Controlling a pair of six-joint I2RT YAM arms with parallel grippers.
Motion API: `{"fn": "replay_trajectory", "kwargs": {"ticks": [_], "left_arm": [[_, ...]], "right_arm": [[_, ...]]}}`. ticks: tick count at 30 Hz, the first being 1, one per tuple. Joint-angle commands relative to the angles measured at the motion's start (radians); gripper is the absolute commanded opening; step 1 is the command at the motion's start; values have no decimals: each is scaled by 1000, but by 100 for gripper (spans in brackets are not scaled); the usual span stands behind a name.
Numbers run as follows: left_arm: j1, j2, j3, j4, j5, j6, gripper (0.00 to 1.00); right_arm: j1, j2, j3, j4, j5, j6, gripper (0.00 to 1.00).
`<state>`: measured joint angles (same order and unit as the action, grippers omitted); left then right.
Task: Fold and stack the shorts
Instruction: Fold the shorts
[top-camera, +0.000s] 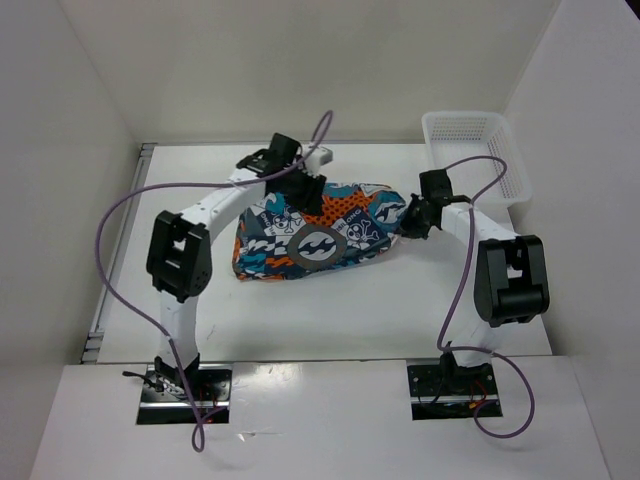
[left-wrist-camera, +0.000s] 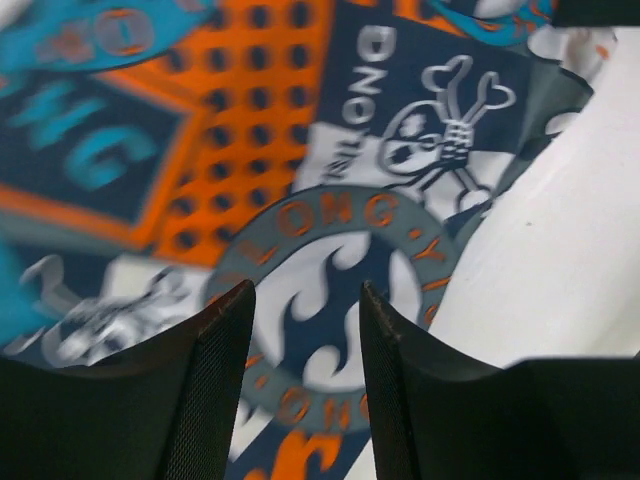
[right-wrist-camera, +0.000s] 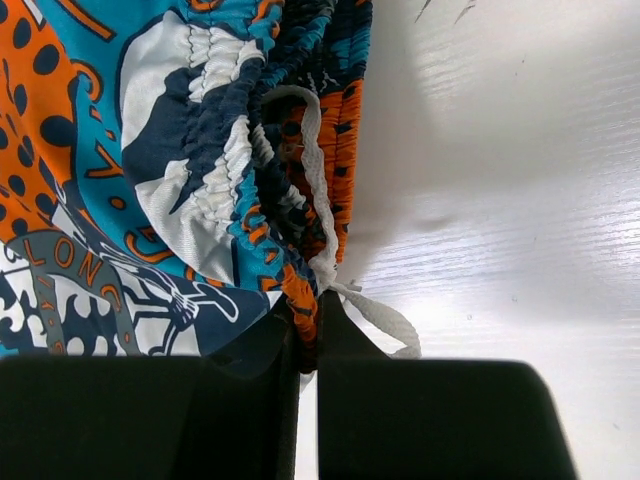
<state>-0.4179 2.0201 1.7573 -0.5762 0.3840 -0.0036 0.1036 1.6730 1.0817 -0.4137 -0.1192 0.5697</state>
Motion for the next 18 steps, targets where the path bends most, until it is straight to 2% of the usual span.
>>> {"fn": "replay_trajectory", "kwargs": {"ticks": [1,5,13,18], "left_arm": [[-33,126,25,-16,39,4,54],[-78,218,25,19,-59,4,54],[-121,239,-7,59,-80,4,54],[-104,122,7,7,2,4,55]], "right_arm": [[-5,-27,35,-23,16,-27,0],[-5,-47,46,-23,35,-27,0],[-5,-56,103,-56,58,-67,0],[-5,-56,133,-74,70,-89,0]]}}
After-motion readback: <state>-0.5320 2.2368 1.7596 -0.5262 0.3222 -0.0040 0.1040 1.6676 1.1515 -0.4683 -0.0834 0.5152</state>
